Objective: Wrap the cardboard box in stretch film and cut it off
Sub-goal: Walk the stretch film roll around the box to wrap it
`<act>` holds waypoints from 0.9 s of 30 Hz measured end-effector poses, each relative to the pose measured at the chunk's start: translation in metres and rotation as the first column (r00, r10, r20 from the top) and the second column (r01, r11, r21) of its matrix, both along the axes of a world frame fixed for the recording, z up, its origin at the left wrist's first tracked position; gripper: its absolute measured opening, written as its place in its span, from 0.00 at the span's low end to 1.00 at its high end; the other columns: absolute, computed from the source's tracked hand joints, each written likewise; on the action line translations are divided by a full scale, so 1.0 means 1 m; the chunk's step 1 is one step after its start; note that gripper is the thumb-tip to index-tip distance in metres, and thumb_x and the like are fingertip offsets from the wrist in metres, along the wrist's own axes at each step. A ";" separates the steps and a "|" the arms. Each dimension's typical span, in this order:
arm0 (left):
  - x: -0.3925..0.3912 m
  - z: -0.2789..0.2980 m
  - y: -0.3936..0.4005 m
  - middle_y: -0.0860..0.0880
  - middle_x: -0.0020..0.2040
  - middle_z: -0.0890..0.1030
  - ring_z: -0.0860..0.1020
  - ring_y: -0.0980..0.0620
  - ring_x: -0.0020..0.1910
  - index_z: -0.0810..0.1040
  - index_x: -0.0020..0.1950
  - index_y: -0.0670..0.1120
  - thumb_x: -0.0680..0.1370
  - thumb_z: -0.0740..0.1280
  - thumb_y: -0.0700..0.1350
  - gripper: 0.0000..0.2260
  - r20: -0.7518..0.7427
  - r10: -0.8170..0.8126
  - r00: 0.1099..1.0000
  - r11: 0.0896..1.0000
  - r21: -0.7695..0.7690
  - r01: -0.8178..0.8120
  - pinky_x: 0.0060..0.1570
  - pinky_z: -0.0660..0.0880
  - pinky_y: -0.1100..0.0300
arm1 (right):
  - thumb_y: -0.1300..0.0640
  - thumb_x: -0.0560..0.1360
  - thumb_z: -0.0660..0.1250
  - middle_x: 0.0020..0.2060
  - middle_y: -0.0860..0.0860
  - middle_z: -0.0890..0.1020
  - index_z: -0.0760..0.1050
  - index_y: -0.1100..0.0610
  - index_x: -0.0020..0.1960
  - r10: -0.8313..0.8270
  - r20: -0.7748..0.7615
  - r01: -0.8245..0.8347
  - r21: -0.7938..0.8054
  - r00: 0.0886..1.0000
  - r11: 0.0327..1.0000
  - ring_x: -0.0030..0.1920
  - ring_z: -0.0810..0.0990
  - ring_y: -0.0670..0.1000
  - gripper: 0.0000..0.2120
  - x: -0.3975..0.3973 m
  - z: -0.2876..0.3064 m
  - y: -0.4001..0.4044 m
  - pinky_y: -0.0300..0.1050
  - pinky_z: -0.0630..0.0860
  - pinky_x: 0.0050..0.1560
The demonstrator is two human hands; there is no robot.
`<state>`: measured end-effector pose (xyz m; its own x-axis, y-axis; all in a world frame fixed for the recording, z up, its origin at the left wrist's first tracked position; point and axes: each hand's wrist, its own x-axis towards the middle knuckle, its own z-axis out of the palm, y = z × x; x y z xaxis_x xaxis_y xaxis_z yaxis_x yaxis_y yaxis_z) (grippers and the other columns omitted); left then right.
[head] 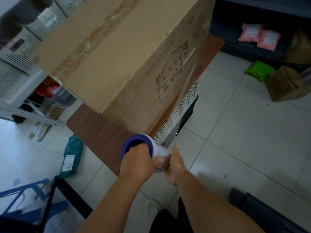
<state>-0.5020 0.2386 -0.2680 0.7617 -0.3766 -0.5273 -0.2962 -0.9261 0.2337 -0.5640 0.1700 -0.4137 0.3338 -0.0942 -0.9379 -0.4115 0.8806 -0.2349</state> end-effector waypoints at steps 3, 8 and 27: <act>0.003 0.002 0.010 0.55 0.35 0.72 0.73 0.56 0.35 0.71 0.46 0.46 0.74 0.69 0.57 0.15 0.008 -0.026 1.000 1.000 0.013 0.026 0.32 0.66 0.65 | 0.36 0.80 0.47 0.29 0.52 0.72 0.71 0.58 0.40 -0.047 0.004 0.047 0.029 0.999 0.998 0.34 0.70 0.49 0.29 0.003 0.003 0.015 0.45 0.73 0.52; 0.011 0.005 0.034 0.54 0.33 0.72 0.72 0.55 0.33 0.71 0.43 0.46 0.73 0.69 0.57 0.16 0.014 -0.042 0.999 0.999 0.025 0.042 0.31 0.66 0.63 | 0.35 0.80 0.47 0.29 0.49 0.70 0.63 0.52 0.35 -0.078 0.018 0.078 0.029 0.997 0.997 0.32 0.68 0.46 0.25 0.009 0.006 0.043 0.40 0.68 0.40; 0.032 0.012 0.067 0.48 0.36 0.79 0.81 0.50 0.36 0.74 0.45 0.43 0.74 0.70 0.54 0.15 -0.033 -0.040 0.999 0.999 -0.033 0.039 0.41 0.81 0.53 | 0.36 0.80 0.47 0.14 0.45 0.72 0.63 0.51 0.33 -0.150 0.048 0.150 0.010 0.988 0.989 0.20 0.72 0.43 0.25 0.028 0.019 0.081 0.39 0.70 0.33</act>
<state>-0.4701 0.3058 -0.2557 0.7280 -0.4232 -0.5394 -0.3237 -0.9057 0.2736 -0.5362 0.2515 -0.3949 0.3612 -0.1402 -0.9219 -0.2632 0.9331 -0.2450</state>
